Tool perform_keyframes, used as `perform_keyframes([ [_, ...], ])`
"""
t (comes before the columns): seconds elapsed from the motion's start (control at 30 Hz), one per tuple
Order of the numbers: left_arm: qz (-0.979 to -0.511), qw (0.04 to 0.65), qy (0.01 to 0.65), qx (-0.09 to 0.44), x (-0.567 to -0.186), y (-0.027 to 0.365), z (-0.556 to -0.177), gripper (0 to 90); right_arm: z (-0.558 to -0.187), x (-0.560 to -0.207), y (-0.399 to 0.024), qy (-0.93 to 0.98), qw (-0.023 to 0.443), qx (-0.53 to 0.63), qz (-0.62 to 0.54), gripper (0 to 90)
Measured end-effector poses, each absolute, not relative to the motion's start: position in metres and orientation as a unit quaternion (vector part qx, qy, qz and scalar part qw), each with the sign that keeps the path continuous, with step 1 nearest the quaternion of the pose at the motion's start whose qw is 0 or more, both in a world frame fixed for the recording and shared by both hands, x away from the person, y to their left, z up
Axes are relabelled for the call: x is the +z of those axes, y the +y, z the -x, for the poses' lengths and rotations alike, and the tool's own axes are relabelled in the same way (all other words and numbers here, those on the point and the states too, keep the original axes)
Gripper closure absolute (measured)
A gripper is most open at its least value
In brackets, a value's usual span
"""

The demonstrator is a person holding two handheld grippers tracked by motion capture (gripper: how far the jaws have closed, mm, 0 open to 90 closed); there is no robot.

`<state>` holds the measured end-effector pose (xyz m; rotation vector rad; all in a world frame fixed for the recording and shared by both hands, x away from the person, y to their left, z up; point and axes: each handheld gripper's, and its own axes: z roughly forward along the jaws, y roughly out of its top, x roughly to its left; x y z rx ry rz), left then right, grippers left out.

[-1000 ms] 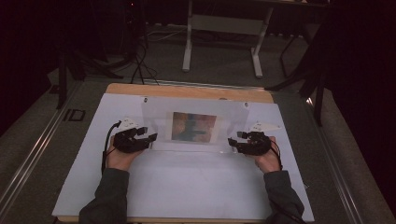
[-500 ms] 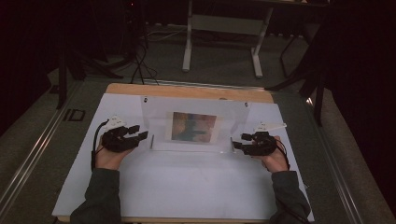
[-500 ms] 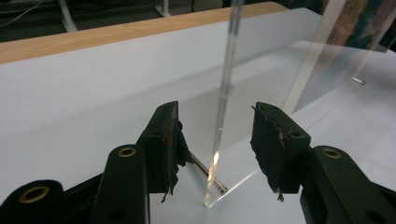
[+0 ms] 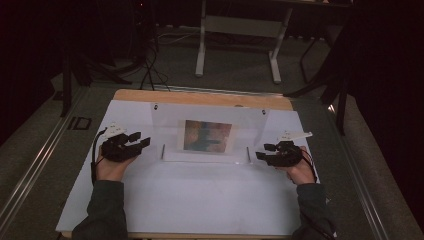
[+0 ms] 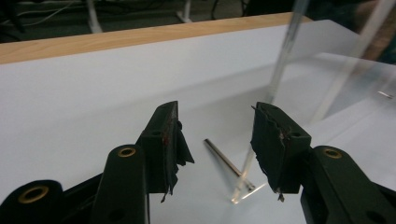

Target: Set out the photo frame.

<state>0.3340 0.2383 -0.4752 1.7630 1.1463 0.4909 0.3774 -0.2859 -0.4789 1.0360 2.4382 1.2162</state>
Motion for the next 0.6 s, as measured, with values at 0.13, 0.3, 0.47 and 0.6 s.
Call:
perform_keyframes([
  [0.13,-0.71,0.464,0.487,0.209,-0.479,0.242,-0.336,51.2,-0.378,-0.479,-0.292,0.829,0.117,0.41,-0.361,44.8],
  [0.3,-0.703,0.458,0.501,0.212,-0.485,0.245,-0.338,51.1,-0.38,-0.481,-0.299,0.825,0.129,0.401,-0.378,44.8],
  [0.47,-0.7,0.447,0.514,0.214,-0.492,0.247,-0.341,51.1,-0.381,-0.484,-0.302,0.822,0.134,0.394,-0.388,44.9],
  [0.6,-0.702,0.425,0.528,0.221,-0.499,0.248,-0.344,49.2,-0.383,-0.486,-0.305,0.821,0.137,0.39,-0.395,44.8],
])
